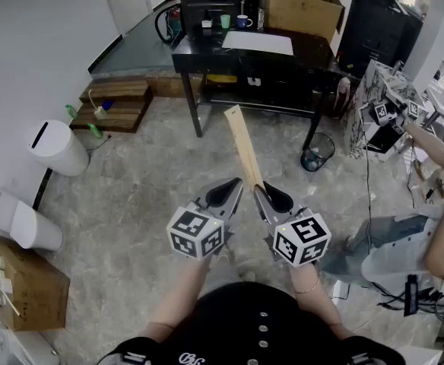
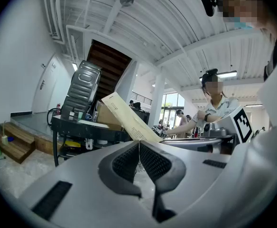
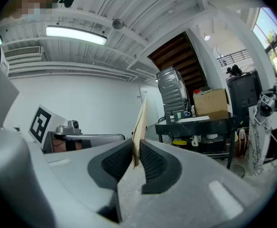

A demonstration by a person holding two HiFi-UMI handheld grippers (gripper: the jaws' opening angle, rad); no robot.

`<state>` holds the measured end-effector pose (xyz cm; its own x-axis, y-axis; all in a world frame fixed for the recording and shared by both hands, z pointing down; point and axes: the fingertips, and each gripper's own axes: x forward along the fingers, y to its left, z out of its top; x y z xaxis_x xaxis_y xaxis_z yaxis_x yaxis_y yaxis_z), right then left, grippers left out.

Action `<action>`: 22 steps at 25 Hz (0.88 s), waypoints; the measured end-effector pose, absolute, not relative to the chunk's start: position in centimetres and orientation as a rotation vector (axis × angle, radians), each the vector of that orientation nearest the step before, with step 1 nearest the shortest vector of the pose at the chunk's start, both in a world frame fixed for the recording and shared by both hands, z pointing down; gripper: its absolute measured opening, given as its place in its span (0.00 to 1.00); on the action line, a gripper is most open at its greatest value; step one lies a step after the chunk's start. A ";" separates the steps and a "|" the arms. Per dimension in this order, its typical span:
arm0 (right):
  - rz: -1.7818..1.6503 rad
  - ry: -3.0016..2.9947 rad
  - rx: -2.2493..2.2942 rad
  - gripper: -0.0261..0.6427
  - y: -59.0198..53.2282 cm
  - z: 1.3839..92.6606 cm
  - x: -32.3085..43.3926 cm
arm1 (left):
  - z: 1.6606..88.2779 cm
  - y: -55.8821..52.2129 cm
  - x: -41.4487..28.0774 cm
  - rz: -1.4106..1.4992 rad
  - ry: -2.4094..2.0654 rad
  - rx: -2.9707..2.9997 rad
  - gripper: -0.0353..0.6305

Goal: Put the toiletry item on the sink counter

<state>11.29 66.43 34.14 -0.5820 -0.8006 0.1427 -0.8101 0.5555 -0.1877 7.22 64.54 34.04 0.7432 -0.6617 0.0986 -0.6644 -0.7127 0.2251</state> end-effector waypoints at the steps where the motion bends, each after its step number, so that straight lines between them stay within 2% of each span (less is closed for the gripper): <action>1: 0.361 -2.735 1.413 0.11 66.5 34.1 11.2 | 34.0 64.7 7.2 0.011 -1.042 2.697 0.07; 17: 0.438 -2.759 1.478 0.11 63.8 34.4 11.7 | 34.5 61.8 5.8 0.008 -1.050 2.679 0.07; 22: 0.453 -2.768 1.463 0.05 60.1 34.1 11.3 | 34.5 58.2 5.6 -0.015 -1.010 2.669 0.07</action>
<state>11.34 60.14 34.07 -0.5719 -0.8125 0.1130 -0.8062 0.5312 -0.2607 5.65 58.16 34.49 0.7544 -0.6500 0.0910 -0.6471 -0.7134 0.2689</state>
